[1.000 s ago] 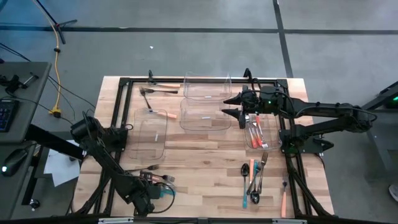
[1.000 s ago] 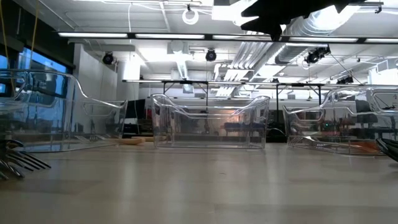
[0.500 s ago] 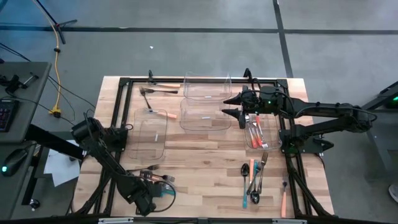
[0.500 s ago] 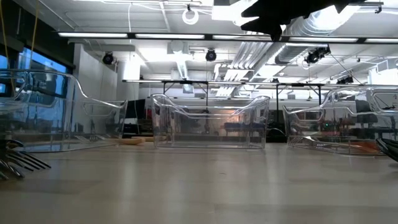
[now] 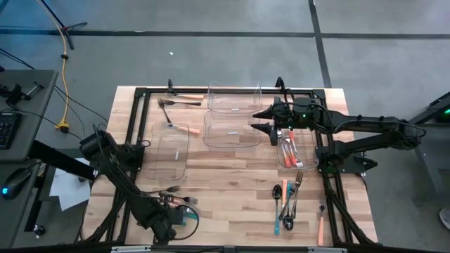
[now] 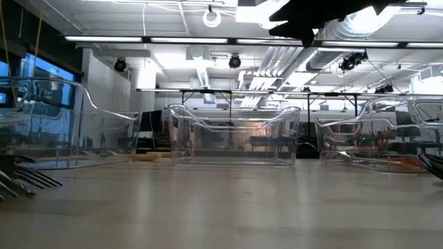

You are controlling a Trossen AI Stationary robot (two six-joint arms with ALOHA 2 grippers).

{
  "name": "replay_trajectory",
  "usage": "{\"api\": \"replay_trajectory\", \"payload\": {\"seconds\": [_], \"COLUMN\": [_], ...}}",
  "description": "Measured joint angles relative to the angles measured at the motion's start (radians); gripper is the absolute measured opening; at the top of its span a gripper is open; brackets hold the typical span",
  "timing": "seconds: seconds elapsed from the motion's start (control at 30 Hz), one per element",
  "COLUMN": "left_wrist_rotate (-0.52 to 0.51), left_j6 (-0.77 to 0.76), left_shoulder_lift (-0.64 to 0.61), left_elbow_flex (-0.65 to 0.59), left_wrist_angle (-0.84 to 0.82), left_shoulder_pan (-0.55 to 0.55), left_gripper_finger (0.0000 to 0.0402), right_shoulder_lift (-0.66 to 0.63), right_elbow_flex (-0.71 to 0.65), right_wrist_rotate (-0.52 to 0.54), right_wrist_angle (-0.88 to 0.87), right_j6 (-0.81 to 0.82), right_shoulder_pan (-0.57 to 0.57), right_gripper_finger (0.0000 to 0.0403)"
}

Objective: Sort silverware by color (type)
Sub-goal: Put the blue spoon into the middle transparent bin

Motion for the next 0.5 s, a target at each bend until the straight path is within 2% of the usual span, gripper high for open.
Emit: {"api": "replay_trajectory", "payload": {"seconds": [0.23, 0.5], "left_wrist_rotate": [-0.007, -0.037], "left_j6": [0.057, 0.129], "left_shoulder_lift": [-0.082, -0.192], "left_elbow_flex": [0.0, 0.0], "left_wrist_angle": [-0.007, -0.047], "left_shoulder_pan": [0.001, 0.053], "left_gripper_finger": [0.0, 0.0], "right_shoulder_lift": [0.0, 0.0], "right_elbow_flex": [0.0, 0.0], "right_wrist_rotate": [0.0, 0.0], "right_wrist_angle": [0.0, 0.0], "right_j6": [0.0, 0.0], "right_shoulder_pan": [0.0, 0.0], "right_gripper_finger": [0.0185, 0.0185]}}
